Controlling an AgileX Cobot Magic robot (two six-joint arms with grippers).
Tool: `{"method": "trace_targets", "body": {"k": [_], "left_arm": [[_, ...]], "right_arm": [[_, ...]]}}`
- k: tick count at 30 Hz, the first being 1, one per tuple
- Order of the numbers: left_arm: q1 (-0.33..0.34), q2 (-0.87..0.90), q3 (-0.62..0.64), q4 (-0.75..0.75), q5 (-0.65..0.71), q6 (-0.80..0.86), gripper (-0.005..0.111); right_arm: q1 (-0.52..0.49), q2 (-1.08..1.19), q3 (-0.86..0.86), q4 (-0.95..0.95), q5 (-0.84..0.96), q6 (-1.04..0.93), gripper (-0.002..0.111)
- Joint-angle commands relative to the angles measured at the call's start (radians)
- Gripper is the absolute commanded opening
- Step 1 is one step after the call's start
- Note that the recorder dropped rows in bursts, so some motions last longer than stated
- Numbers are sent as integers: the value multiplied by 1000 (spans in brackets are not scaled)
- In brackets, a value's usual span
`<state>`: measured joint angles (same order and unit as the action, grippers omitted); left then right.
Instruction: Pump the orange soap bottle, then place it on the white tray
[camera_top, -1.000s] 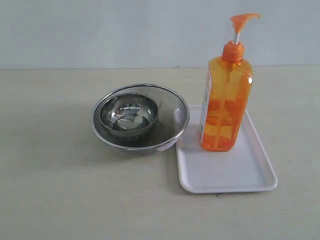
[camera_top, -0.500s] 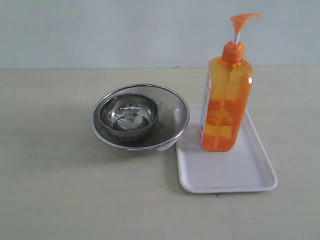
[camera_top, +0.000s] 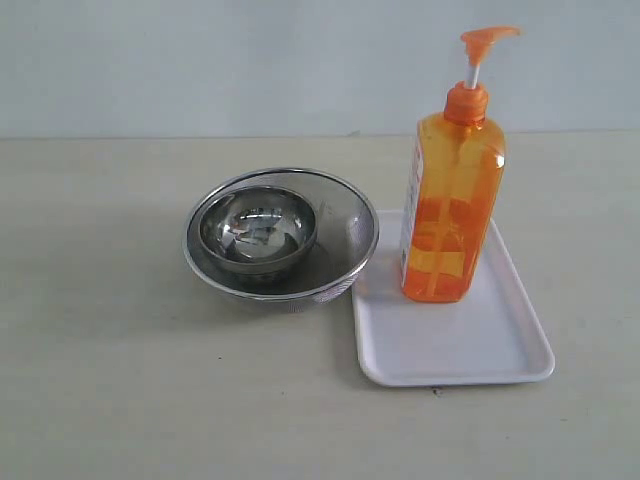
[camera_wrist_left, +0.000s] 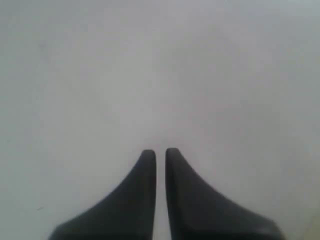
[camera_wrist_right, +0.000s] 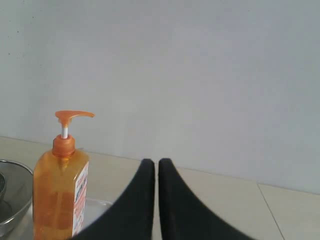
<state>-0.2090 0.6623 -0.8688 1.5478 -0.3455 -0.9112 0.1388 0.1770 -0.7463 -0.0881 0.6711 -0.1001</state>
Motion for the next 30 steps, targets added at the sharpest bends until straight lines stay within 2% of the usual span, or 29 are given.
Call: {"method": "trace_targets", "body": {"k": [1, 4, 7, 11, 14, 19, 25, 30], "left_arm": [[2, 4, 2, -16, 225, 185, 5], [2, 4, 2, -70, 330, 241, 5], [2, 6, 2, -320, 379, 418, 5], [2, 6, 7, -747, 391, 709, 5], [2, 6, 7, -950, 398, 732, 5], [2, 6, 34, -1123, 402, 752, 5], [2, 6, 80, -1306, 402, 911, 5], [2, 6, 101, -1336, 406, 928, 5]], "right_arm": [[0, -6, 4, -1, -1, -2, 0], [0, -6, 4, -1, -1, -2, 0], [0, -6, 4, -1, -1, -2, 0], [0, -6, 4, -1, -1, -2, 0], [0, -6, 4, -1, -1, -2, 0], [0, -6, 4, -1, -1, -2, 0], [0, -6, 4, -1, -1, -2, 0], [0, -6, 4, -1, -1, -2, 0]]}}
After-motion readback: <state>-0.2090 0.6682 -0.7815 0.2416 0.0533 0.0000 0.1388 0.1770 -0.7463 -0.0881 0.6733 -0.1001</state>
